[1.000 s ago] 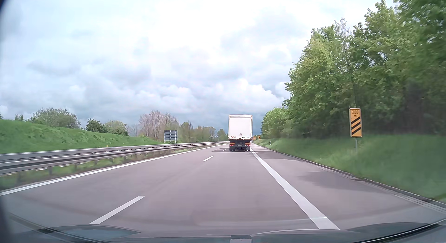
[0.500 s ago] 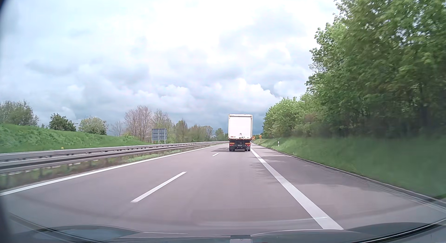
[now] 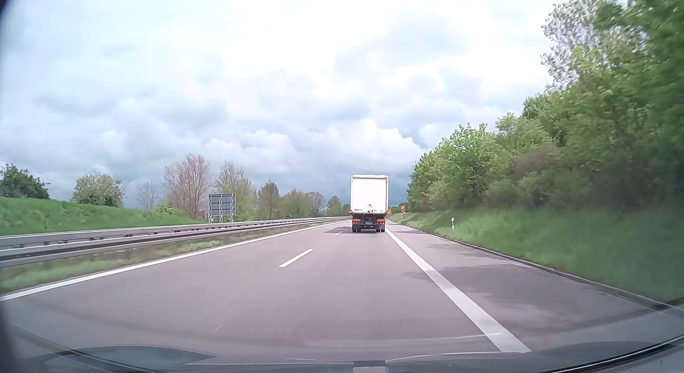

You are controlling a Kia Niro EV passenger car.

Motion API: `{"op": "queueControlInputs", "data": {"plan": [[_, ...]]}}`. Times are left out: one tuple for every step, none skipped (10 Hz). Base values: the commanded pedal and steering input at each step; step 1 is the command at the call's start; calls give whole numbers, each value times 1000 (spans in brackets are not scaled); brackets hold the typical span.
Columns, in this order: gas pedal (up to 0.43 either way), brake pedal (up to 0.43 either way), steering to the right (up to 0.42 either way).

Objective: Follow the waypoints while adhering to traffic rules and regulations

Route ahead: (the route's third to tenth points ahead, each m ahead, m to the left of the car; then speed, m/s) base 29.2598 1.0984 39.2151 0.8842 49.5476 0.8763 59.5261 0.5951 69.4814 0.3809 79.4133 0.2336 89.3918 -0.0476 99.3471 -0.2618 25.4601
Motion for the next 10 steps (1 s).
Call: {"op": "queueControlInputs", "data": {"plan": [[220, 12, 2], [220, 12, 3], [220, 12, 3], [220, 12, 3], [220, 12, 3], [228, 12, 3], [228, 12, 3], [240, 12, 3], [248, 12, 3], [260, 12, 2]]}}
